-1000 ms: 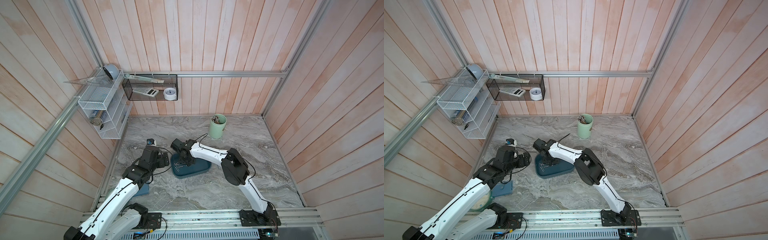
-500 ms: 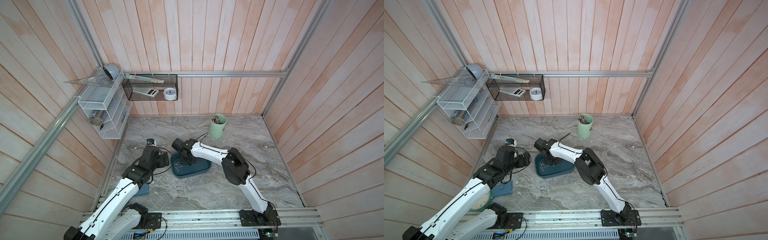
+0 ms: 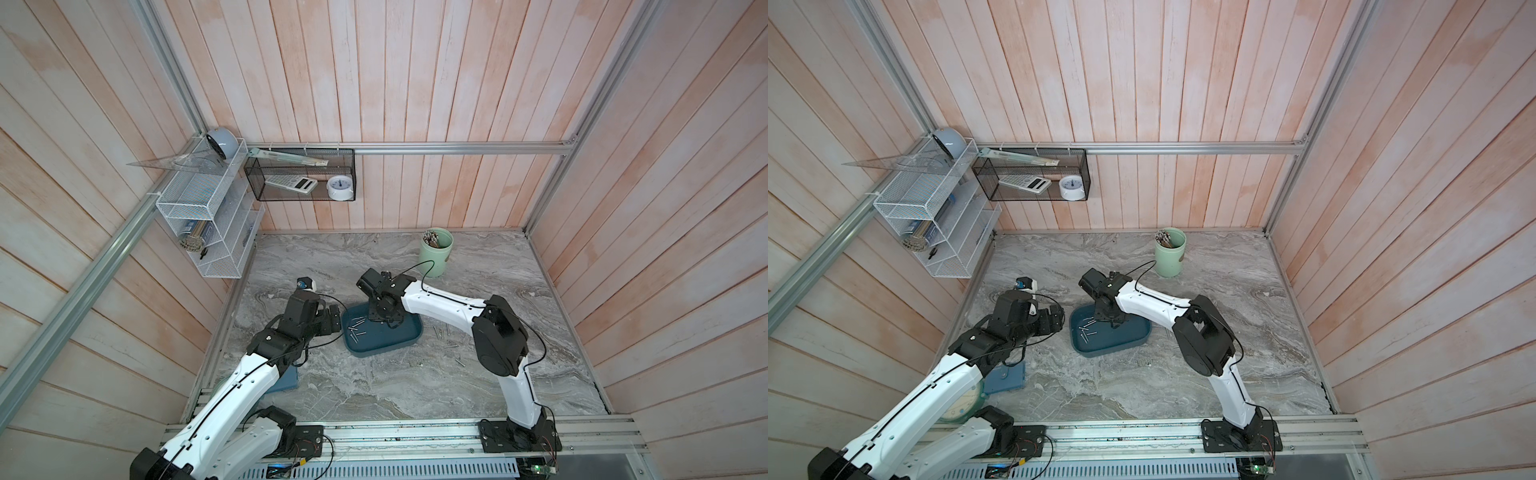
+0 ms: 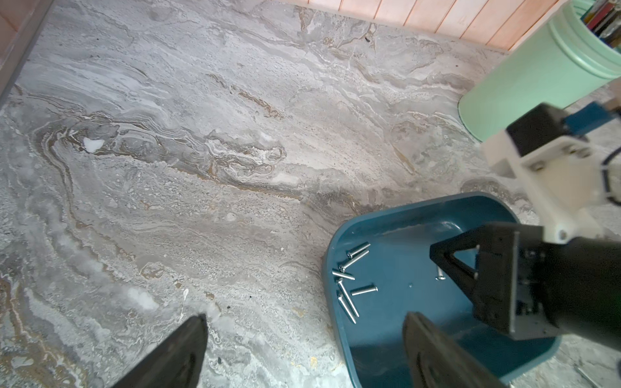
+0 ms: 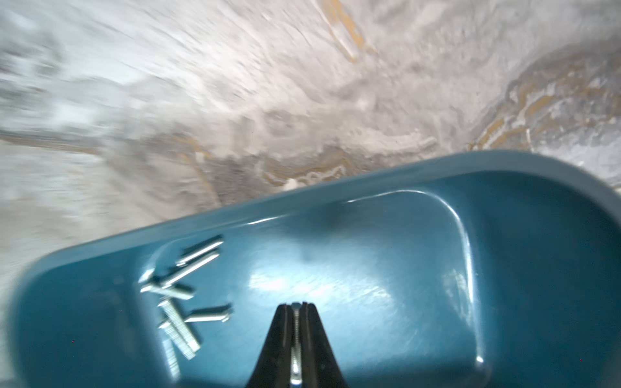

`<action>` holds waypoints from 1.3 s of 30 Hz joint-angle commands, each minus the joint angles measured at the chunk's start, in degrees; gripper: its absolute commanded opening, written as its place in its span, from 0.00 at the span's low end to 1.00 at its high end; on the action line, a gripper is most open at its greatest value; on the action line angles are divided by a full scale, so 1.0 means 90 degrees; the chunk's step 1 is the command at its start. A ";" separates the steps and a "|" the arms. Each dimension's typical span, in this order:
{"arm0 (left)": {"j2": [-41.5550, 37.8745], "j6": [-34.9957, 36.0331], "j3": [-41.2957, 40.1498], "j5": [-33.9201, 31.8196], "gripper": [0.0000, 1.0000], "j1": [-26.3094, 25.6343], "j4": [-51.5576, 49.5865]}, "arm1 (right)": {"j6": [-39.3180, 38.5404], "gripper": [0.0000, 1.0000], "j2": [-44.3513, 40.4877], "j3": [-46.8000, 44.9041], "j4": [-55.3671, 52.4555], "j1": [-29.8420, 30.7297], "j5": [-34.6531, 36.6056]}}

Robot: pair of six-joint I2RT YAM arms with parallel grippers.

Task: Take out the screws from the storage box
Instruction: Pick up the screw from the storage box, then place the screw at the center of the board.

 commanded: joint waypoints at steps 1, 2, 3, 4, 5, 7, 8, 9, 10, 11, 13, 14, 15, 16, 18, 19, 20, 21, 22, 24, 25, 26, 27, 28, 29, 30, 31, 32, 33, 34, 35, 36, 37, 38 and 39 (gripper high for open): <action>0.0050 0.0051 -0.0020 0.0184 0.96 -0.0014 0.0092 | -0.0007 0.10 -0.0135 -0.0117 0.0430 -0.0007 -0.0221; 0.0059 0.0054 -0.0022 0.0177 0.96 -0.0015 0.0088 | -0.0019 0.10 -0.0125 -0.0105 0.0406 0.0000 -0.0230; 0.0061 0.0051 -0.0022 0.0182 0.96 -0.0013 0.0089 | -0.0037 0.10 -0.0124 -0.0093 0.0391 0.0001 -0.0235; 0.0055 0.0054 -0.0020 0.0194 0.96 -0.0013 0.0091 | -0.0065 0.10 -0.0124 -0.0104 0.0373 -0.0009 -0.0235; 0.0060 0.0047 -0.0027 0.0206 0.96 -0.0013 0.0084 | -0.0106 0.10 -0.0132 -0.0116 0.0351 -0.0009 -0.0217; 0.0064 0.0046 -0.0034 0.0236 0.96 -0.0012 0.0096 | -0.0204 0.10 -0.0205 -0.0148 0.0271 -0.0002 -0.0134; 0.0077 0.0044 -0.0037 0.0243 0.96 -0.0014 0.0097 | -0.0312 0.10 -0.0281 -0.0196 0.0231 -0.0005 -0.0085; 0.0080 0.0039 -0.0023 0.0235 0.96 -0.0014 0.0087 | -0.0392 0.10 -0.0356 -0.0258 0.0208 -0.0012 -0.0044; 0.0094 0.0046 -0.0032 0.0227 0.96 -0.0013 0.0080 | -0.0457 0.10 -0.0484 -0.0351 0.0170 -0.0042 0.0010; 0.0113 0.0046 -0.0022 0.0216 0.96 -0.0010 0.0071 | -0.0476 0.10 -0.0658 -0.0513 0.0189 -0.0079 0.0052; 0.0138 0.0047 -0.0012 0.0224 0.96 -0.0015 0.0063 | -0.0512 0.10 -0.1043 -0.0923 0.0355 -0.0186 0.0058; 0.0149 0.0039 -0.0001 0.0233 0.96 -0.0010 0.0046 | -0.0529 0.10 -0.1283 -0.1167 0.0439 -0.0261 0.0060; 0.0164 0.0039 0.0007 0.0225 0.96 -0.0008 0.0042 | -0.0567 0.10 -0.1488 -0.1346 0.0499 -0.0321 0.0081; 0.0186 0.0039 0.0011 0.0230 0.96 -0.0010 0.0034 | -0.0606 0.10 -0.1713 -0.1577 0.0542 -0.0399 0.0117; 0.0205 0.0039 0.0017 0.0245 0.96 -0.0010 0.0024 | -0.0658 0.10 -0.2141 -0.1929 0.0525 -0.0570 0.0274; 0.0200 0.0037 0.0027 0.0255 0.96 -0.0015 0.0024 | -0.0667 0.10 -0.2357 -0.2119 0.0509 -0.0668 0.0390; 0.0210 0.0034 0.0027 0.0244 0.96 -0.0015 0.0005 | -0.0624 0.10 -0.2594 -0.2303 0.0466 -0.0770 0.0558; 0.0208 0.0038 0.0032 0.0222 0.96 -0.0015 0.0010 | -0.0564 0.10 -0.2798 -0.2476 0.0436 -0.0860 0.0724; 0.0224 0.0034 0.0039 0.0216 0.96 -0.0015 -0.0005 | -0.0548 0.10 -0.3016 -0.2696 0.0420 -0.0975 0.0940; 0.0226 0.0038 0.0039 0.0214 0.96 -0.0015 -0.0006 | -0.0631 0.10 -0.3433 -0.3134 0.0506 -0.1175 0.1330; 0.0227 0.0031 0.0042 0.0227 0.96 -0.0015 0.0002 | -0.0771 0.10 -0.3626 -0.3411 0.0630 -0.1262 0.1536; 0.0242 0.0037 0.0037 0.0237 0.96 -0.0015 -0.0002 | -0.0827 0.10 -0.3819 -0.3657 0.0729 -0.1331 0.1720; 0.0248 0.0039 0.0041 0.0238 0.96 -0.0010 -0.0005 | -0.0882 0.11 -0.3955 -0.3825 0.0800 -0.1403 0.1771; 0.0257 0.0029 0.0046 0.0240 0.96 -0.0015 -0.0011 | -0.0937 0.11 -0.4098 -0.3980 0.0854 -0.1476 0.1764; 0.0264 0.0039 0.0051 0.0241 0.96 -0.0010 -0.0016 | -0.1001 0.11 -0.4193 -0.4129 0.0926 -0.1536 0.1748; 0.0269 0.0031 0.0046 0.0233 0.96 -0.0013 -0.0018 | -0.1051 0.11 -0.4247 -0.4241 0.0986 -0.1560 0.1750; 0.0282 0.0036 0.0047 0.0238 0.96 -0.0015 -0.0016 | -0.1090 0.12 -0.4281 -0.4351 0.1053 -0.1571 0.1740; 0.0290 0.0039 0.0047 0.0245 0.96 -0.0015 -0.0017 | -0.1129 0.12 -0.4272 -0.4442 0.1115 -0.1590 0.1692; 0.0292 0.0035 0.0049 0.0245 0.96 -0.0015 -0.0021 | -0.1154 0.12 -0.4232 -0.4495 0.1147 -0.1607 0.1644; 0.0304 0.0037 0.0052 0.0243 0.96 -0.0013 -0.0016 | -0.1156 0.12 -0.4165 -0.4535 0.1150 -0.1607 0.1598; 0.0311 0.0038 0.0047 0.0245 0.96 -0.0015 -0.0016 | -0.1174 0.12 -0.4081 -0.4566 0.1167 -0.1616 0.1549; 0.0310 0.0037 0.0051 0.0237 0.96 -0.0014 -0.0011 | -0.1205 0.12 -0.4011 -0.4590 0.1183 -0.1626 0.1464; 0.0327 0.0034 0.0048 0.0229 0.96 -0.0010 -0.0017 | -0.1287 0.12 -0.3920 -0.4628 0.1233 -0.1647 0.1336; 0.0340 0.0037 0.0051 0.0229 0.96 -0.0011 -0.0016 | -0.1336 0.12 -0.3813 -0.4667 0.1282 -0.1650 0.1261; 0.0335 0.0031 0.0057 0.0232 0.96 -0.0015 -0.0025 | -0.1390 0.12 -0.3721 -0.4686 0.1307 -0.1651 0.1206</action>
